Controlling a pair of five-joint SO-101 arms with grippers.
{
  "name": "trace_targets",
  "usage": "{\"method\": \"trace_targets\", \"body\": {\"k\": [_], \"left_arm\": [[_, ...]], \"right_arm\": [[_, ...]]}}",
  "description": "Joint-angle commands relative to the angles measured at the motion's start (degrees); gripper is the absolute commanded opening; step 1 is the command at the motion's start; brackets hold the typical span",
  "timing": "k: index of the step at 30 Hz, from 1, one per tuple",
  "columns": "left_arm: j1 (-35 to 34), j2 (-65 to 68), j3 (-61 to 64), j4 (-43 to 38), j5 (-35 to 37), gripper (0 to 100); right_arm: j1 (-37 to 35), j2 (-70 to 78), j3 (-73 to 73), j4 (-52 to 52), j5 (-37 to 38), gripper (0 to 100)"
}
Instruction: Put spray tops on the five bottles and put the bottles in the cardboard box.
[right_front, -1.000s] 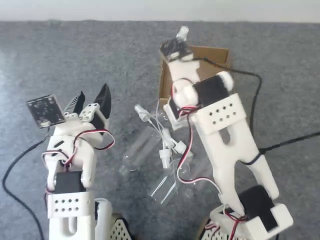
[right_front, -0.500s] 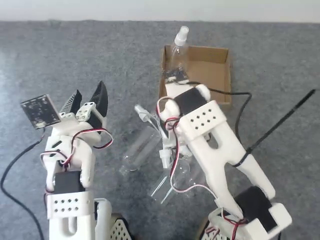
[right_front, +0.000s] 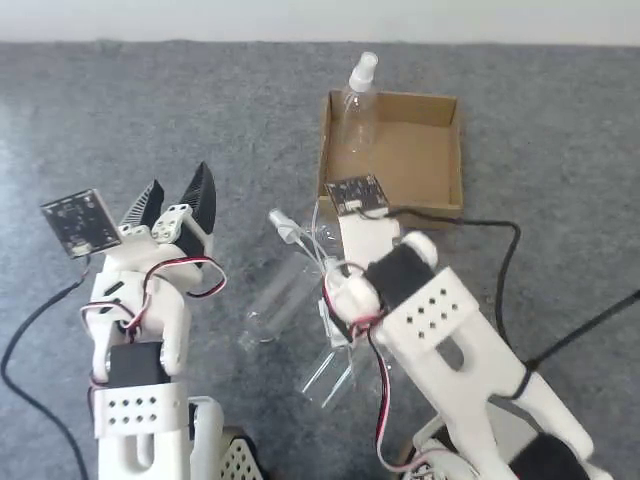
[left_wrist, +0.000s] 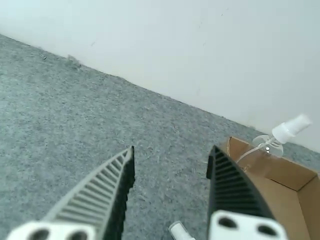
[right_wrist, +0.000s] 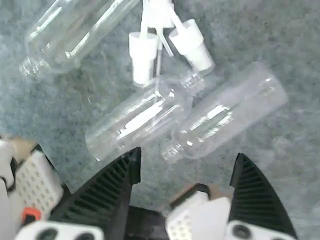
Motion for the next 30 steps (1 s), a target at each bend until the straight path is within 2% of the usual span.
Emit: {"method": "trace_targets", "body": {"k": [1,5,12,30], "left_arm": [[-0.09,0.26,-0.84,-1.67,0.35,22],[-0.09,0.26,-0.84,-1.67,0.26,22],[-0.09,0.26,-0.84,-1.67,0.26,22],[0.0,0.26,-0.84,-1.67,0.18,22]], "right_arm": [[-3.38,-3.56,3.78,-5.93,-3.69,25.7],[-6.02,-3.65,7.21,-11.47,-3.69,25.7],[-6.2,-0.84,14.33,-22.81,-3.78,25.7],[-5.85,16.84,14.51,-29.93,-3.78,25.4]]}}
